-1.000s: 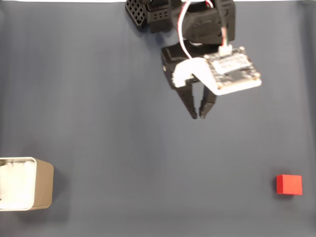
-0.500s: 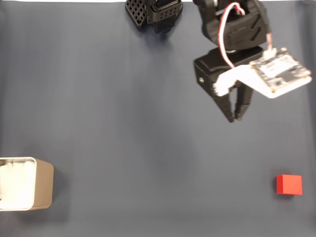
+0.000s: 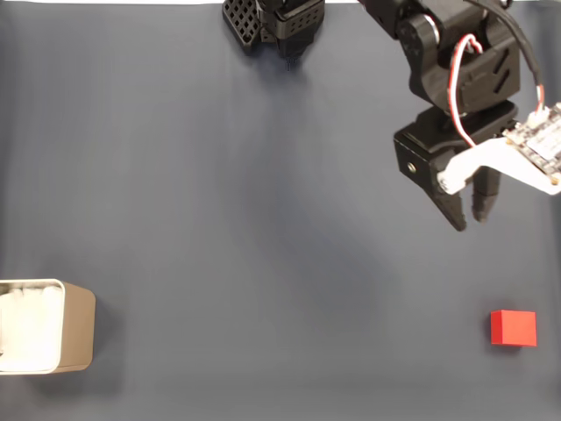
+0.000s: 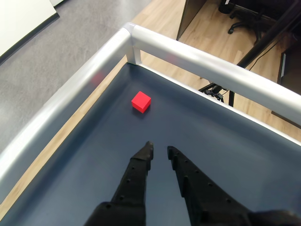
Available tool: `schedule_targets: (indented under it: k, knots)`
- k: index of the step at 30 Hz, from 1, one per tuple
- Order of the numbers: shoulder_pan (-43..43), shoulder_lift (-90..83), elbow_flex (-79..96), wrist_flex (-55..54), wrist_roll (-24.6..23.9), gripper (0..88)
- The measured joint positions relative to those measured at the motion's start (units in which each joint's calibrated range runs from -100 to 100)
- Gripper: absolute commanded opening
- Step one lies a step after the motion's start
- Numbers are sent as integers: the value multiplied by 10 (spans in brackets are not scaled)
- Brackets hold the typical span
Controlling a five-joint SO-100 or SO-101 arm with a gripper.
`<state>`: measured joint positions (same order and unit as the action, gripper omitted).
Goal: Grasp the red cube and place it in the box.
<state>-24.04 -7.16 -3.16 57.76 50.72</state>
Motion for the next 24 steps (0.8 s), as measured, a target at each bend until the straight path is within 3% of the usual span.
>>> schedule_targets:
  k: [24]
  knots:
    - [-14,192,-101,-63,8,189]
